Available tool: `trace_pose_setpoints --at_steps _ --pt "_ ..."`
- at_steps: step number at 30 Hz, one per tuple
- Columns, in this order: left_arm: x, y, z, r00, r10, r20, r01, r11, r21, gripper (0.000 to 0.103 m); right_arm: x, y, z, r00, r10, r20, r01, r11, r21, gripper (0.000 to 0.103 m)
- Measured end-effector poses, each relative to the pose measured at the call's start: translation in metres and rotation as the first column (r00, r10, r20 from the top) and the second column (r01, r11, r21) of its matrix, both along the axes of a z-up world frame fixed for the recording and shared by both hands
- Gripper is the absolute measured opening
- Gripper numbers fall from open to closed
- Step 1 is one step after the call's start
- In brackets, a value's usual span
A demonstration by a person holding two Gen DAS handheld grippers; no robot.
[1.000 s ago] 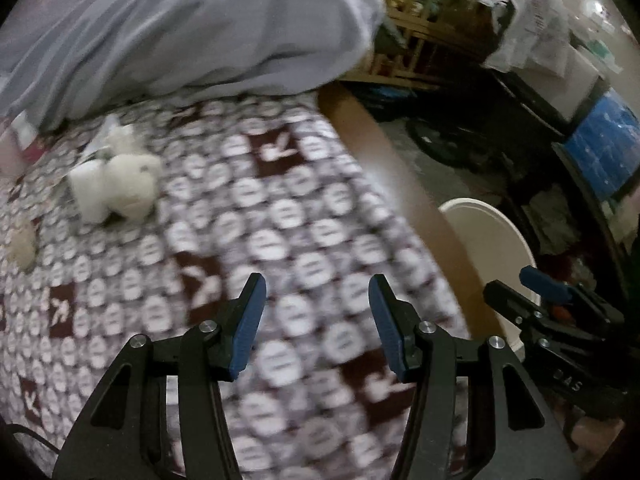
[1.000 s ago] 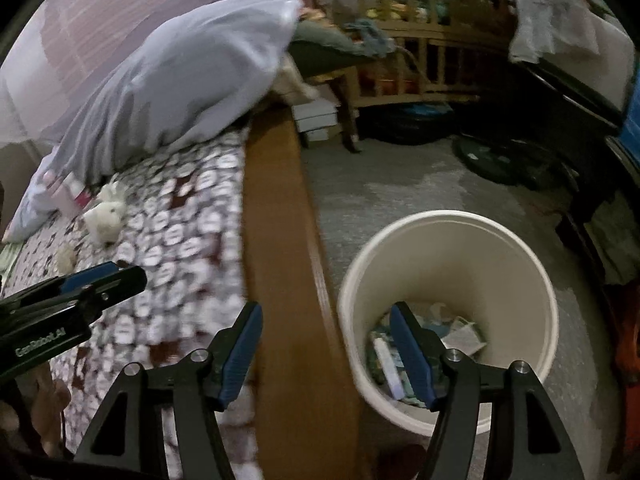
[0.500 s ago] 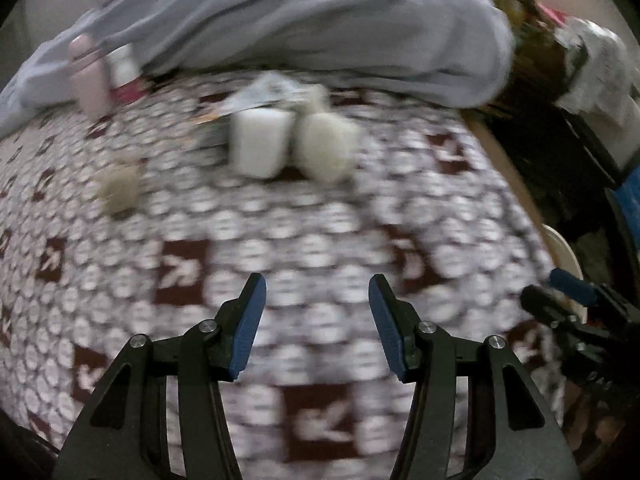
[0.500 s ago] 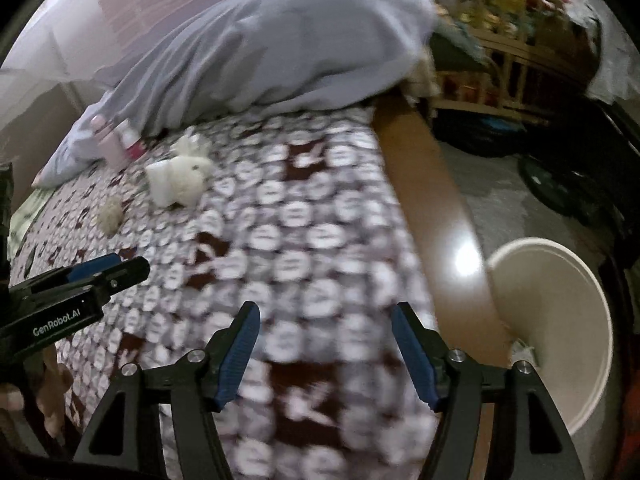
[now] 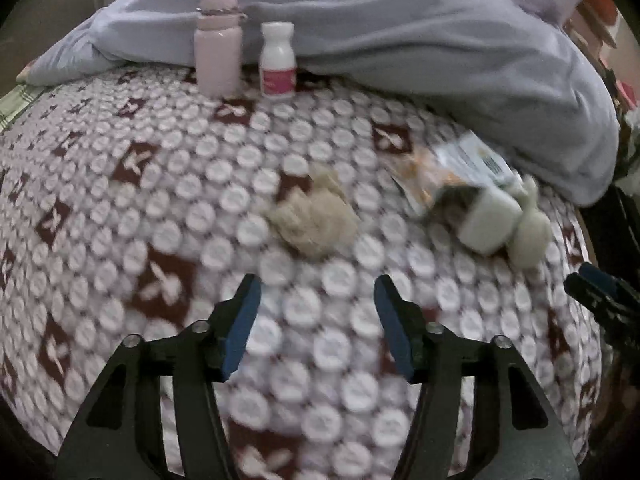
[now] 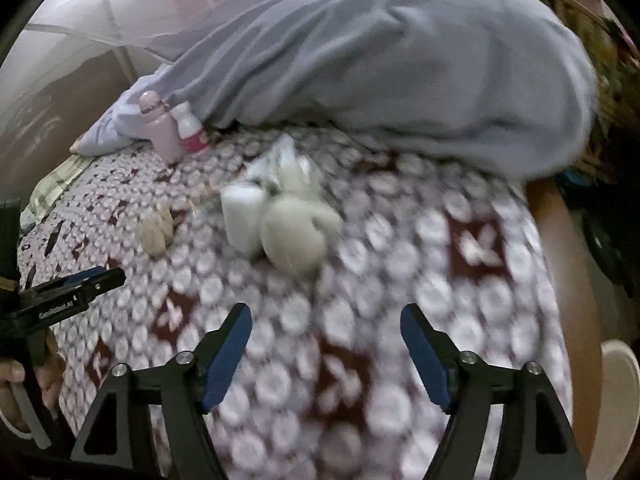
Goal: Collect trash
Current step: 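Grasp the crumpled beige tissue with the left tool while the right tool grasps the white plush toy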
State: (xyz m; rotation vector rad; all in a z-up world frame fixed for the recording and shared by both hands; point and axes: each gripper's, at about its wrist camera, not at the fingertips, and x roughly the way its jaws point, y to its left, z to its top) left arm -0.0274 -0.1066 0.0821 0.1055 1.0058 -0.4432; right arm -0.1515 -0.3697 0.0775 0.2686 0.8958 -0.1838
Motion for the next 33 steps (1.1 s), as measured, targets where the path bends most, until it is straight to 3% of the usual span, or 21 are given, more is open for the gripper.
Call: trace_pose_setpoints --at_steps 7,11,12,14,16,18,25,33 --pt "0.042 -0.015 -0.022 0.999 -0.030 -0.021 0.030 0.999 0.015 0.065 0.066 -0.007 -0.016 0.999 0.046 -0.018 -0.046 0.999 0.010 0.076" --pt "0.058 -0.032 -0.045 0.997 -0.039 -0.059 0.041 0.999 0.027 0.065 0.086 -0.012 -0.029 0.998 0.067 -0.015 -0.066 0.994 0.082 0.076" --pt "0.060 -0.034 -0.050 0.997 -0.043 -0.068 0.045 0.999 0.028 0.064 0.088 -0.014 -0.035 0.998 0.062 -0.021 -0.059 0.991 0.119 0.069" --pt "0.059 -0.035 -0.058 0.997 -0.024 -0.077 0.027 0.999 0.031 0.047 0.085 -0.017 -0.040 0.999 0.037 -0.034 -0.032 0.988 0.150 0.051" --pt "0.055 -0.031 -0.057 0.997 -0.015 -0.073 0.017 1.000 0.020 0.033 0.074 -0.016 -0.038 1.000 0.028 -0.010 -0.026 0.987 0.157 0.051" --pt "0.049 -0.024 -0.052 0.996 -0.010 -0.084 0.009 1.000 -0.008 0.029 0.062 -0.012 -0.032 0.999 0.034 -0.004 -0.033 0.989 0.143 0.050" --pt "0.007 -0.010 -0.018 0.997 -0.040 -0.068 0.034 0.995 -0.089 0.027 -0.002 0.001 -0.003 0.998 0.041 0.041 -0.046 0.991 0.129 0.050" --pt "-0.056 -0.030 0.000 0.990 -0.131 -0.057 0.126 0.989 -0.081 0.027 -0.071 0.015 0.005 0.999 0.024 0.048 -0.030 0.991 0.130 0.050"
